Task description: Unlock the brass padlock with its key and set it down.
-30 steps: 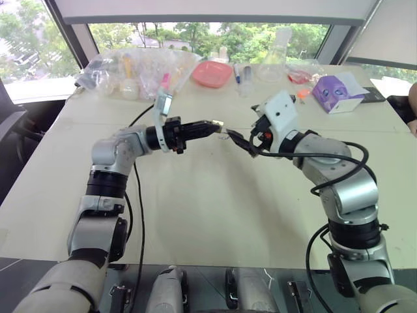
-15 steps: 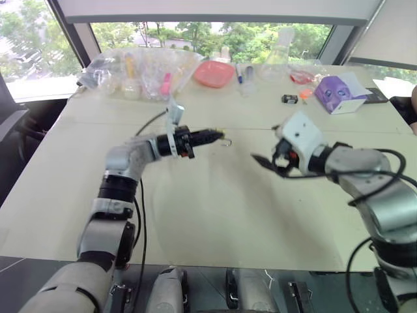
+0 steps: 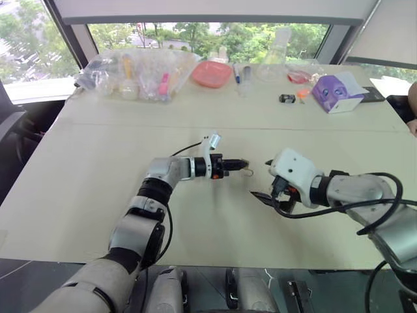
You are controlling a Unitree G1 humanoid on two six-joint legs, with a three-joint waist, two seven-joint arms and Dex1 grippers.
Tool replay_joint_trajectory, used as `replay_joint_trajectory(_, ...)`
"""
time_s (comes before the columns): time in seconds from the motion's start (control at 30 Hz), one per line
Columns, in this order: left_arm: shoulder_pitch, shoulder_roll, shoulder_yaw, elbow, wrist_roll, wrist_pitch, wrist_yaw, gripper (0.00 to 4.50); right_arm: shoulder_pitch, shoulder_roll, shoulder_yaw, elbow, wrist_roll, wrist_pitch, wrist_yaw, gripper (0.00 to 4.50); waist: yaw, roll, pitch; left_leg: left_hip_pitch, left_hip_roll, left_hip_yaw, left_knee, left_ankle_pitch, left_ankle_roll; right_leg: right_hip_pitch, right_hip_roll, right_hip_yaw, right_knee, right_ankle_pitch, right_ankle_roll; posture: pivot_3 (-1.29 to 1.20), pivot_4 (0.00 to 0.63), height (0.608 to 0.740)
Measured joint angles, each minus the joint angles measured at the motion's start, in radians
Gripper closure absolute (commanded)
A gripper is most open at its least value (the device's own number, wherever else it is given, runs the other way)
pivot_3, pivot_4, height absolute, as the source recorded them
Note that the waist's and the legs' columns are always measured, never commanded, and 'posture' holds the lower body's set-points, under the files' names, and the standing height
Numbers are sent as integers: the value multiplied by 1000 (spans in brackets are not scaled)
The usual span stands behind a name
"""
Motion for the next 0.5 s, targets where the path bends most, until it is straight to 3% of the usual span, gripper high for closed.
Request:
replay_joint_trajectory(0.2, -21, 1, 14, 41, 11, -3, -21, 80, 0, 0, 8, 0, -10, -2, -19, 0, 1, 0, 0, 0, 0, 0, 0, 0, 0, 0, 0, 0, 0, 0, 0, 0, 150, 733)
replay_joint_trajectory(0.3, -19, 28, -12, 9, 44, -27, -31, 29, 0, 0, 9, 0, -9, -2, -23, 0, 0, 0, 0, 0, 0, 0, 0, 0, 0, 1, 0, 0, 0, 0, 0, 0, 150, 733)
replay_joint_trajectory(0.4, 23, 142, -86, -129, 129, -92, -48, 29, 19, 0, 4, 1, -10, 1, -30, 0, -9, 0, 0, 1, 1, 0, -1, 0, -1, 0, 1, 1, 1, 0, 0, 0, 150, 733)
replay_joint_trajectory(0.5, 47, 241, -55, -228, 142, -99, -27, 29, 43, 17, -13, 8, -5, 9, -41, 0, 0, 0, 0, 1, 2, 0, -1, 2, -4, -1, 1, 0, 1, 0, 0, 0, 150, 733)
